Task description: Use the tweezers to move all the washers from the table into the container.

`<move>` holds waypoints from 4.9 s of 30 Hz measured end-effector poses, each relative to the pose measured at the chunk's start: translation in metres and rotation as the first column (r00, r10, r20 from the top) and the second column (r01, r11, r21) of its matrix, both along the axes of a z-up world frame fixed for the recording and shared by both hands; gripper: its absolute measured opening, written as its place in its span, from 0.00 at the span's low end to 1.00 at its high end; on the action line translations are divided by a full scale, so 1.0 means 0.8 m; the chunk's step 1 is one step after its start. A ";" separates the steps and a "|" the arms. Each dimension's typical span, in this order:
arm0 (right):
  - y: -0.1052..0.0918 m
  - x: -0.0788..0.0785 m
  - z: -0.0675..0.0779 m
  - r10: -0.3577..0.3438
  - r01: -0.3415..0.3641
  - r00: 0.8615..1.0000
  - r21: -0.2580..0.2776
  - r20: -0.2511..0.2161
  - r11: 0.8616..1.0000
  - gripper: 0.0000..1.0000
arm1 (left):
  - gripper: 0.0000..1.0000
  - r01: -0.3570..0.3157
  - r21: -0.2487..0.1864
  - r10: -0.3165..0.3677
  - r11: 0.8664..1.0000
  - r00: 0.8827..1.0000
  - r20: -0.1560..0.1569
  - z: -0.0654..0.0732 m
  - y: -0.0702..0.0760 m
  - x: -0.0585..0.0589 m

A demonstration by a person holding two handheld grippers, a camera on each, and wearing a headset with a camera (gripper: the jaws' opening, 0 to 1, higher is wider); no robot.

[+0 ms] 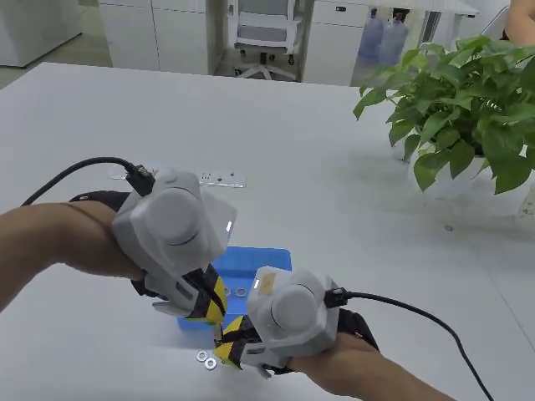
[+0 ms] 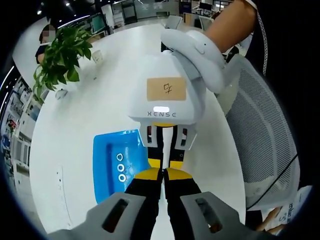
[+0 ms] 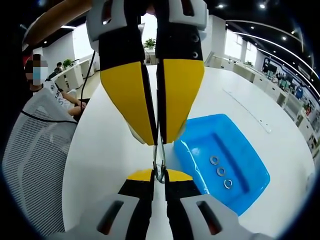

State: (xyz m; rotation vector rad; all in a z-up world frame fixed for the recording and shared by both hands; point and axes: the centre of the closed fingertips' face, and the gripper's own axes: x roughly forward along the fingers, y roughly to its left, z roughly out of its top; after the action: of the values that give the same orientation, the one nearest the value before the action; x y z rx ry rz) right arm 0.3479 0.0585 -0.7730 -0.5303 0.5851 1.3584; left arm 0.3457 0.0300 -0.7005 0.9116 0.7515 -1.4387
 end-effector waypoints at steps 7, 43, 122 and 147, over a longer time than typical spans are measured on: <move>0.002 0.000 0.015 0.007 -0.007 1.000 0.003 0.008 1.000 0.09 | 0.06 -0.001 0.001 0.001 1.000 1.000 0.006 0.015 0.001 0.000; -0.020 0.073 0.040 -0.003 0.004 0.997 -0.020 0.073 1.000 0.09 | 0.06 0.017 -0.004 -0.017 1.000 0.997 0.079 0.041 -0.013 0.059; -0.022 0.092 0.022 0.001 -0.001 1.000 -0.039 0.019 0.999 0.11 | 0.06 -0.006 -0.013 0.007 1.000 0.997 0.078 0.023 -0.013 0.083; 0.001 0.054 0.050 0.021 -0.022 0.998 0.016 0.060 1.000 0.11 | 0.06 -0.012 0.019 0.010 1.000 0.995 0.101 0.050 0.001 0.043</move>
State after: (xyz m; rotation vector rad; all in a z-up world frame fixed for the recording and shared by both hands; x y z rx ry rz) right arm 0.3908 0.0594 -0.7330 -0.5635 0.5206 1.3624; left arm 0.3800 0.0306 -0.6602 0.9867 0.6954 -1.3669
